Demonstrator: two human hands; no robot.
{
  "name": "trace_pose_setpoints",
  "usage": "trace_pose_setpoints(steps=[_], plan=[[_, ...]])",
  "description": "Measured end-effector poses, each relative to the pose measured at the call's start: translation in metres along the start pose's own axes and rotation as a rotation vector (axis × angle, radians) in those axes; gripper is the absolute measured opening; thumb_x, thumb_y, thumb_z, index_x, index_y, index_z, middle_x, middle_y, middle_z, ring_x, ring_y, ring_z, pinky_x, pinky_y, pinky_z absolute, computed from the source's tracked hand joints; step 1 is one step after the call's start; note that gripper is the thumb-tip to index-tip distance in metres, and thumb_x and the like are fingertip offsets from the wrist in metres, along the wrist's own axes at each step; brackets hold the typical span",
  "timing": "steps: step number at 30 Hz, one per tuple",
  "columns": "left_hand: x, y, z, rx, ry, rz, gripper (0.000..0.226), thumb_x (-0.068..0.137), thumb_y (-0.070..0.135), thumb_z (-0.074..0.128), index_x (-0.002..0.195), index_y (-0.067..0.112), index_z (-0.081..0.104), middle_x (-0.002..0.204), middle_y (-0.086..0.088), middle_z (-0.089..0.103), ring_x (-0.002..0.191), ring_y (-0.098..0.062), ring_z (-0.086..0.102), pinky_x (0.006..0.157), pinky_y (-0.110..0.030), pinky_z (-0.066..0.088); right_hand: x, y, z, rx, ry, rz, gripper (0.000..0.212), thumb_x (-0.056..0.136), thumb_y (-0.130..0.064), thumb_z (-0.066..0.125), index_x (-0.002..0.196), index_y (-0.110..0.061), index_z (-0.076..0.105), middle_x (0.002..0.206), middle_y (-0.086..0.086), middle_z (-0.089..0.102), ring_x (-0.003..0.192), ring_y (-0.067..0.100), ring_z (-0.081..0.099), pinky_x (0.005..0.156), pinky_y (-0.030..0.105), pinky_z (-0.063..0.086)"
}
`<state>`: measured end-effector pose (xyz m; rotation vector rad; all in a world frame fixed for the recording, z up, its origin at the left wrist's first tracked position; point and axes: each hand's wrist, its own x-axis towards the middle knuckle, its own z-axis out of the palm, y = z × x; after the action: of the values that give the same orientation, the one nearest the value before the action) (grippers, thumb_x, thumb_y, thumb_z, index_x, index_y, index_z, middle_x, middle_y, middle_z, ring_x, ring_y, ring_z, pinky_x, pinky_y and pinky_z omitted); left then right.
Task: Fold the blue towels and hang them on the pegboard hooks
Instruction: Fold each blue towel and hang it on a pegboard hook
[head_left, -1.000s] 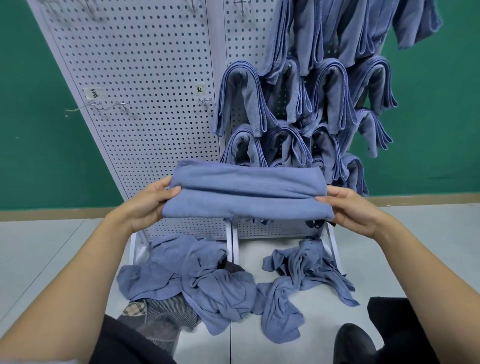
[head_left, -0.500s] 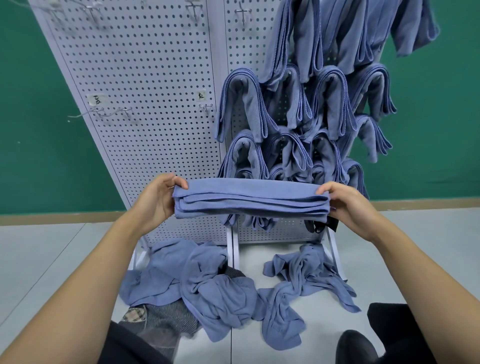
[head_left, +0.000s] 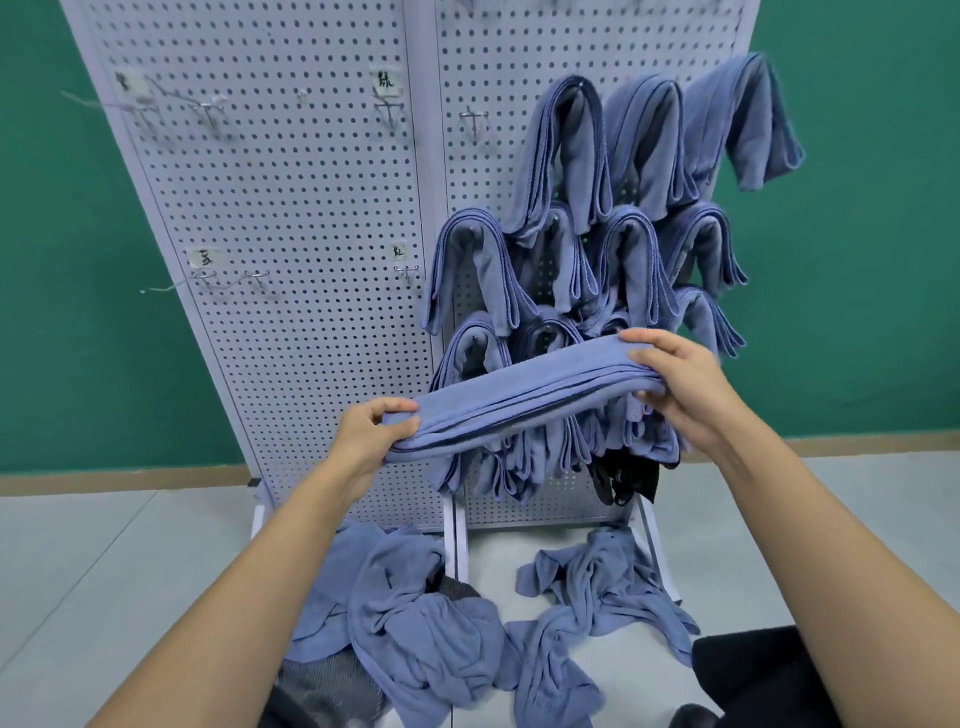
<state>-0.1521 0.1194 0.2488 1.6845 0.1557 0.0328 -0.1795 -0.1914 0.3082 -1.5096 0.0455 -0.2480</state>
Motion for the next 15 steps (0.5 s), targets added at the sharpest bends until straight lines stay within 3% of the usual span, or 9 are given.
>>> trace_pose_setpoints(steps=[3, 5, 8, 11, 15], plan=[[-0.008, 0.004, 0.012, 0.020, -0.084, -0.120, 0.022, 0.092, -0.004, 0.053, 0.102, 0.011, 0.066, 0.094, -0.007, 0.059, 0.077, -0.015, 0.055, 0.067, -0.027, 0.048, 0.000, -0.037, 0.010, 0.100, -0.084, -0.029, 0.017, 0.095, -0.004, 0.052, 0.095, -0.014, 0.067, 0.080, 0.004, 0.063, 0.056, 0.007, 0.059, 0.049, 0.018, 0.050], [-0.014, 0.007, 0.025, 0.087, -0.104, -0.118, 0.025, 0.095, 0.001, 0.051, 0.112, 0.014, 0.064, 0.106, -0.006, 0.059, 0.095, -0.018, 0.056, 0.080, -0.032, 0.050, 0.001, -0.058, 0.019, 0.110, -0.135, -0.060, 0.015, 0.095, -0.005, 0.052, 0.096, -0.011, 0.065, 0.085, 0.007, 0.062, 0.062, 0.010, 0.062, 0.055, 0.020, 0.053], [-0.029, 0.021, 0.055, 0.038, -0.136, 0.047, 0.026, 0.095, 0.018, 0.057, 0.121, 0.017, 0.060, 0.125, -0.003, 0.059, 0.115, -0.017, 0.054, 0.094, -0.031, 0.046, 0.000, -0.077, 0.035, 0.066, -0.175, -0.089, 0.011, 0.096, -0.006, 0.053, 0.097, -0.007, 0.064, 0.091, 0.009, 0.059, 0.065, 0.011, 0.064, 0.060, 0.021, 0.055], [-0.045, 0.038, 0.091, 0.028, -0.221, 0.218, 0.054, 0.086, 0.039, 0.067, 0.134, 0.022, 0.049, 0.134, 0.006, 0.052, 0.121, -0.010, 0.049, 0.098, -0.028, 0.042, -0.001, -0.088, 0.047, 0.052, -0.173, -0.105, 0.010, 0.096, -0.007, 0.053, 0.100, -0.004, 0.062, 0.092, 0.011, 0.058, 0.062, 0.010, 0.065, 0.059, 0.021, 0.056], [-0.060, 0.058, 0.128, 0.026, -0.227, 0.310, 0.085, 0.074, 0.046, 0.077, 0.144, 0.027, 0.032, 0.140, 0.011, 0.043, 0.127, -0.009, 0.043, 0.099, -0.027, 0.039, -0.003, -0.100, 0.052, 0.110, -0.176, -0.122, 0.009, 0.096, -0.006, 0.053, 0.096, -0.004, 0.062, 0.093, 0.011, 0.060, 0.064, 0.010, 0.066, 0.060, 0.022, 0.056]])
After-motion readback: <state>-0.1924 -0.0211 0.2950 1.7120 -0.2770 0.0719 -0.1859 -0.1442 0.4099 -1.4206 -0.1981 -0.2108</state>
